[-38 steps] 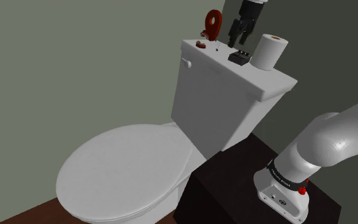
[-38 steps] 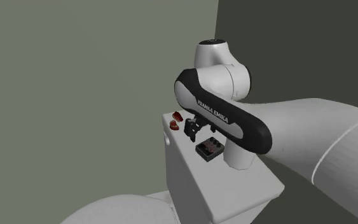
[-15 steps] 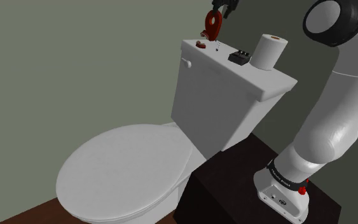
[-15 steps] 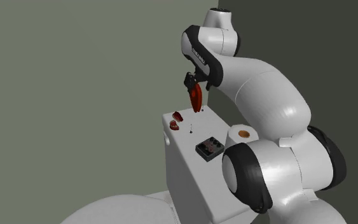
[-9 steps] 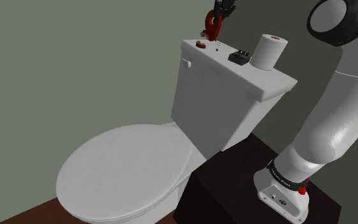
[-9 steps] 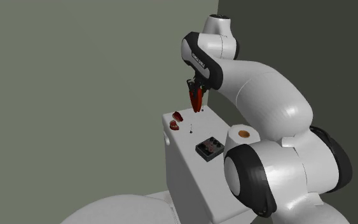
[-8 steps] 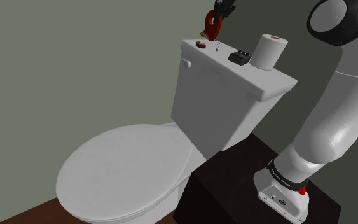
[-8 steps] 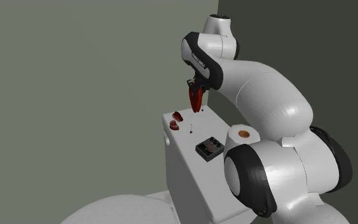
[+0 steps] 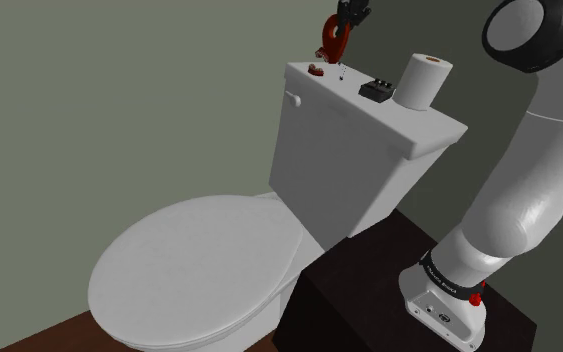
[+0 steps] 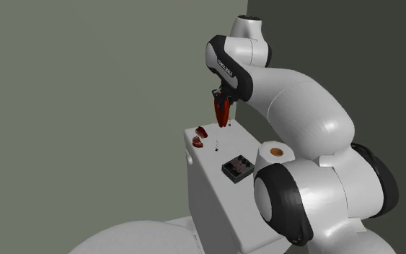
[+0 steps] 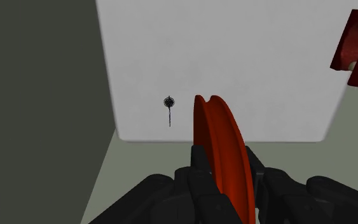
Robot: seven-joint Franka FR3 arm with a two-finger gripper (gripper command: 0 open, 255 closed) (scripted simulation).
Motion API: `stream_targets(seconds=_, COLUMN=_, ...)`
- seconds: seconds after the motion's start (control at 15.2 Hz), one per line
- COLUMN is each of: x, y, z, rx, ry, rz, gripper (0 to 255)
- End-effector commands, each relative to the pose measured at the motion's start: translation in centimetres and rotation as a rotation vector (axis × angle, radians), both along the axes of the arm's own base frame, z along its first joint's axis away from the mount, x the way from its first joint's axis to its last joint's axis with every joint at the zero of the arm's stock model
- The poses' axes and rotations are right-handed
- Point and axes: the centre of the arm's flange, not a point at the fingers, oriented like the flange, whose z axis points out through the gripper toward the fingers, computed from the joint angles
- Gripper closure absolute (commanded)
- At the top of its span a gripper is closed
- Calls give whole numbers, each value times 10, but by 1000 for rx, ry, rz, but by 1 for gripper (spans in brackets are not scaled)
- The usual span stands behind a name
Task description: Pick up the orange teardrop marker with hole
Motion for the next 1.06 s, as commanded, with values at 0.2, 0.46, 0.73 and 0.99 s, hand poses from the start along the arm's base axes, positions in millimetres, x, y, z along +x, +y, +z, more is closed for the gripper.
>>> stream_targets(seconds=0.2, x=0, y=0, z=23, rx=0, ry=0, rz=0, gripper=255)
stream_targets(seconds=0.46, x=0, y=0, z=45, rx=0, ry=0, rz=0, gripper=255)
stream_targets(seconds=0.73, x=0, y=0, z=66, rx=0, ry=0, rz=0, gripper=255)
stream_targets(seconds=0.99, x=0, y=0, z=77, rx=0, ry=0, rz=0, gripper=255)
